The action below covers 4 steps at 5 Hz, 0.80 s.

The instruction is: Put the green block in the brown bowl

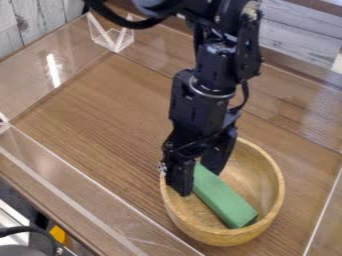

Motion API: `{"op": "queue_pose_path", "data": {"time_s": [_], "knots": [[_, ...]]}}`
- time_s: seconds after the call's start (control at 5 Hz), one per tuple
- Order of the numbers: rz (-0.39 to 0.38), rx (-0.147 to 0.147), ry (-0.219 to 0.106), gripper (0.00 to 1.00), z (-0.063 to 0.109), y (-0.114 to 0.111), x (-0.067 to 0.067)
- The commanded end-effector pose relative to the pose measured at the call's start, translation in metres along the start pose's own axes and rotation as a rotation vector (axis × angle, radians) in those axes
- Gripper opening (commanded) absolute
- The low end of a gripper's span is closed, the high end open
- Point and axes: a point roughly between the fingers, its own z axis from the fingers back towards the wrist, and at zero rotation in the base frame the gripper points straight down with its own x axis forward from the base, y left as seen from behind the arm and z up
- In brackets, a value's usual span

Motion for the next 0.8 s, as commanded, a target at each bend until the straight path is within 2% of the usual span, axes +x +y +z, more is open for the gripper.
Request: {"op": "queue_pose_path", "data": {"time_s": [0.0, 0.6], "knots": [[0.006, -0.079, 0.003, 1.00, 0.0150, -0.0076, 0.0034], [0.014, -0.093, 0.004, 1.00, 0.0092, -0.0075, 0.0091]]}}
